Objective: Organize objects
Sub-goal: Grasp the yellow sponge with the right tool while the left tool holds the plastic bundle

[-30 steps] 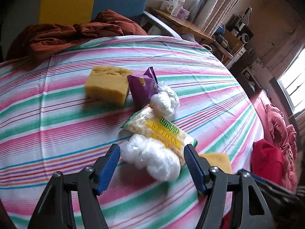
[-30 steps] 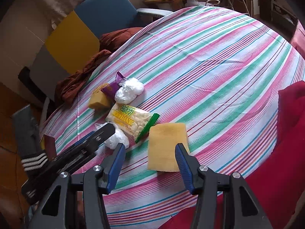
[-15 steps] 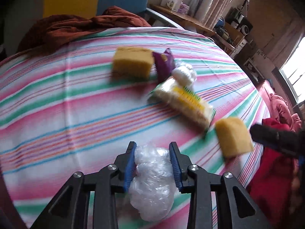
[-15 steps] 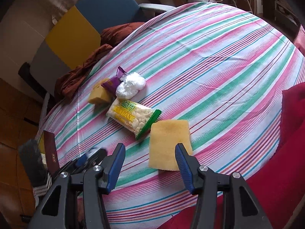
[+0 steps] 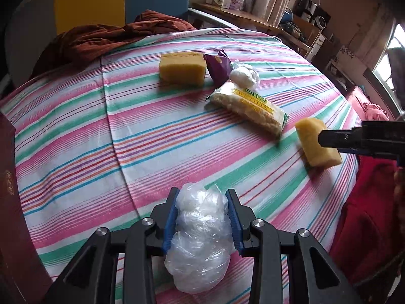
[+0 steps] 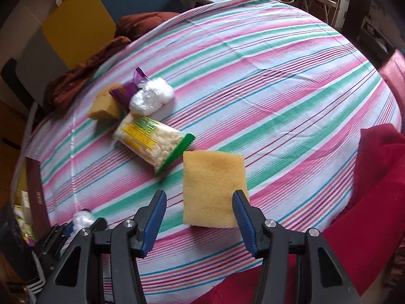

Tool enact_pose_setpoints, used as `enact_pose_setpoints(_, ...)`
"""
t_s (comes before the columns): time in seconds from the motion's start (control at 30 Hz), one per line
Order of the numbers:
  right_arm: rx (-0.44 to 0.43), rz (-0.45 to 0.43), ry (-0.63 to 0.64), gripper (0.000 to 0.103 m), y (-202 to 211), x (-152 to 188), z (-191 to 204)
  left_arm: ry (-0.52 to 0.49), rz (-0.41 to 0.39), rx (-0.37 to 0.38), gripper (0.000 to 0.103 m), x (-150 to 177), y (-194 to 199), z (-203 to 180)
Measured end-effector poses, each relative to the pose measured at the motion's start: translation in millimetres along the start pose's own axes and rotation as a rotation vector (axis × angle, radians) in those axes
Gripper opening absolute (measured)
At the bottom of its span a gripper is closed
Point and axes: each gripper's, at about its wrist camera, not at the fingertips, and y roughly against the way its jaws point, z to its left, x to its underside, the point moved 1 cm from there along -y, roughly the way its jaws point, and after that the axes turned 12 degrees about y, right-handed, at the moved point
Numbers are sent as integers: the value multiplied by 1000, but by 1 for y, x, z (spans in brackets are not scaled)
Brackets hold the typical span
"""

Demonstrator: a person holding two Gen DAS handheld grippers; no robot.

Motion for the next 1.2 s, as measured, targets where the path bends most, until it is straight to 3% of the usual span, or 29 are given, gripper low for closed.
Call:
enact_pose_setpoints(0.37, 10, -32, -85, 55, 6, 5, -13, 21, -29, 25, 33, 25, 35, 15)
enact_pose_setpoints(0.63, 120, 64, -19, 55, -5, -2, -3, 41, -63, 60, 34, 39, 66, 25)
enact_pose_setpoints(0.77, 89, -3, -70, 55, 5, 3, -10, 49, -82, 69, 34, 45, 77, 31)
enact_pose_setpoints(1.0, 150, 103, -23, 56, -11, -5, -5, 71, -86, 89, 34, 53, 85, 39)
enact_pose_setpoints(1.13, 151, 97, -27, 57, -10, -6, -6, 67, -107, 92, 34, 57, 94, 40)
enact_pose_setpoints(1.2, 146, 93, -21, 52, -9, -6, -6, 69, -121, 93, 34, 58, 100, 42)
